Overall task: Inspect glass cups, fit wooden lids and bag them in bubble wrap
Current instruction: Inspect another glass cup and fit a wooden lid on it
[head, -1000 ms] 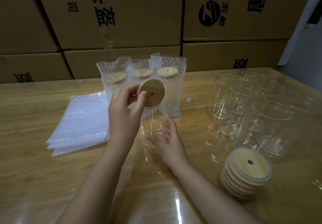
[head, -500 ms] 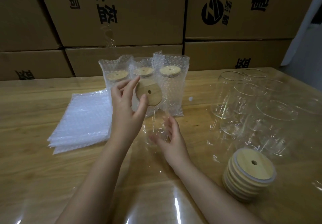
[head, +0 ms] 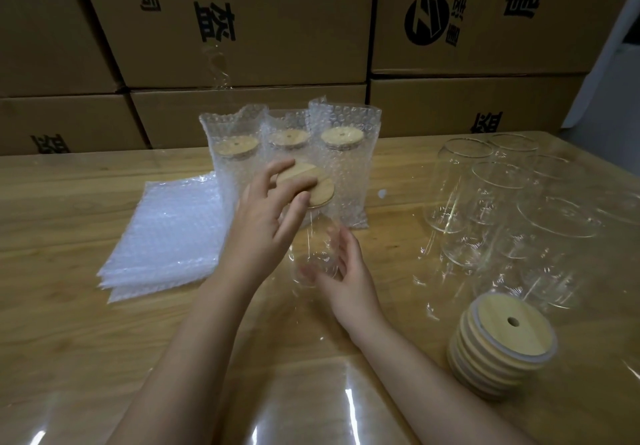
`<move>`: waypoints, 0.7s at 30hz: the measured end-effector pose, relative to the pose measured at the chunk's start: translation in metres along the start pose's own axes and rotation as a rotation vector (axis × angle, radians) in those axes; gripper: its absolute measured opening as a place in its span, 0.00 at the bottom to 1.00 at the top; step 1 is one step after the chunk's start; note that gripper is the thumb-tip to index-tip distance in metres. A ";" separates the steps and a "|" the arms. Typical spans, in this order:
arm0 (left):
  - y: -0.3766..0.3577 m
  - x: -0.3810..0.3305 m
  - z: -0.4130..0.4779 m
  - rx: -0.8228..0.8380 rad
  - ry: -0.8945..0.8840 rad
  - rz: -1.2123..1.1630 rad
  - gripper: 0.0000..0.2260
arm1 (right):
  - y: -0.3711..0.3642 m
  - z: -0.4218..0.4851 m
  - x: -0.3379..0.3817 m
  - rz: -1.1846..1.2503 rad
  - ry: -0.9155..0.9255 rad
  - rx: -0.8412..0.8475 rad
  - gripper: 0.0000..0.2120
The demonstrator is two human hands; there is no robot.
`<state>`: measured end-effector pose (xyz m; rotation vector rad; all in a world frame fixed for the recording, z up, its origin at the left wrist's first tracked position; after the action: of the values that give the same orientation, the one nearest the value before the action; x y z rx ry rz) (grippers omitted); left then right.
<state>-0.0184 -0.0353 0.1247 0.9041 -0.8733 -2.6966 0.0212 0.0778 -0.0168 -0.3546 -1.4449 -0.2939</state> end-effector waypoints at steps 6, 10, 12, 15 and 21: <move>0.000 0.005 -0.001 -0.036 0.049 -0.093 0.12 | 0.001 -0.001 0.001 0.004 0.009 -0.006 0.36; 0.001 0.007 -0.002 -0.040 0.080 -0.128 0.13 | 0.000 0.000 0.000 0.007 0.008 -0.001 0.37; 0.002 0.009 -0.001 -0.037 0.091 -0.125 0.12 | 0.000 0.000 0.000 0.009 0.008 -0.004 0.37; -0.001 0.009 -0.002 -0.017 0.097 -0.145 0.11 | -0.001 -0.001 -0.001 0.000 -0.008 0.002 0.37; -0.013 0.011 0.000 -0.074 0.219 -0.353 0.13 | -0.001 -0.002 0.000 -0.017 -0.010 -0.001 0.38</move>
<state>-0.0270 -0.0282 0.1120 1.4206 -0.6126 -2.8120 0.0224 0.0766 -0.0168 -0.3449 -1.4583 -0.3072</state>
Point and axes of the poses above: each hand's wrist, its own z-axis towards the middle knuckle, its own y-axis out of the back of the hand, x = y × z, the point moved 10 cm from there along z, towards the middle knuckle, and after that the axes turned 5 degrees about -y, right-handed, at the moved point
